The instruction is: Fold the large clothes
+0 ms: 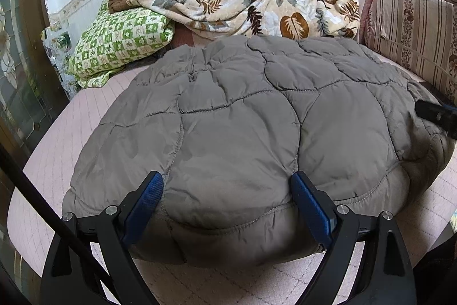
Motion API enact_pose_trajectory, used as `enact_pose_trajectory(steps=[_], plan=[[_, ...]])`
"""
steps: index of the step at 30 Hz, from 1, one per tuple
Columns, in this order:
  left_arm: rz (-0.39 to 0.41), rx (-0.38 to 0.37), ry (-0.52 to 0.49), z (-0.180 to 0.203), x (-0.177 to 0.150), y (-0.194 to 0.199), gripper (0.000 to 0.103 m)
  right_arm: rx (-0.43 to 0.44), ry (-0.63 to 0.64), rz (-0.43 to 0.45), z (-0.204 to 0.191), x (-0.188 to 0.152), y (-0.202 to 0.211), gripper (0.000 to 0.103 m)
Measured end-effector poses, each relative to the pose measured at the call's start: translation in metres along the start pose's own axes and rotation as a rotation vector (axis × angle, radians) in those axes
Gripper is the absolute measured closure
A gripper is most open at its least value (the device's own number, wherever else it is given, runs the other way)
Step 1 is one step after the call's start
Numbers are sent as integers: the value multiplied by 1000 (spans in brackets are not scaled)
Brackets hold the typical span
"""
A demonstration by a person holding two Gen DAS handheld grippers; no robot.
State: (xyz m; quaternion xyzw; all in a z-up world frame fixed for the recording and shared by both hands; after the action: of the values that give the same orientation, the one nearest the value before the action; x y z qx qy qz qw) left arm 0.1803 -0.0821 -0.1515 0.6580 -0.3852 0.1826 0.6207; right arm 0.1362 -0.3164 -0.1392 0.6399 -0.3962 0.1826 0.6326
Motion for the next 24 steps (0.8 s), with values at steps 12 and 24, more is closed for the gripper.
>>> enact_pose_trajectory(steps=[12, 24], plan=[[-7, 0, -4, -2, 0, -2, 12, -15, -56, -130, 15, -12, -22, 8], [-5, -1, -2, -2, 0, -2, 12, -32, -15, -120, 6, -15, -18, 7]])
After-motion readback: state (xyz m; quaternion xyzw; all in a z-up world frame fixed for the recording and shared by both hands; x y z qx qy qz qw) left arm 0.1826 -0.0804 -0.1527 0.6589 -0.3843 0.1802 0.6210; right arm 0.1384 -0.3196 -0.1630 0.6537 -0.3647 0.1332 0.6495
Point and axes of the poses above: each gripper's, at about its wrist camera, not at the fingertips, and y roughly against the way its jaws point, z to its right, x to its top, the point moved 1 cm from there along -y, roughly the way its jaws point, and after that the axes turned 4 degrees about -z, right-handed, at the moved point
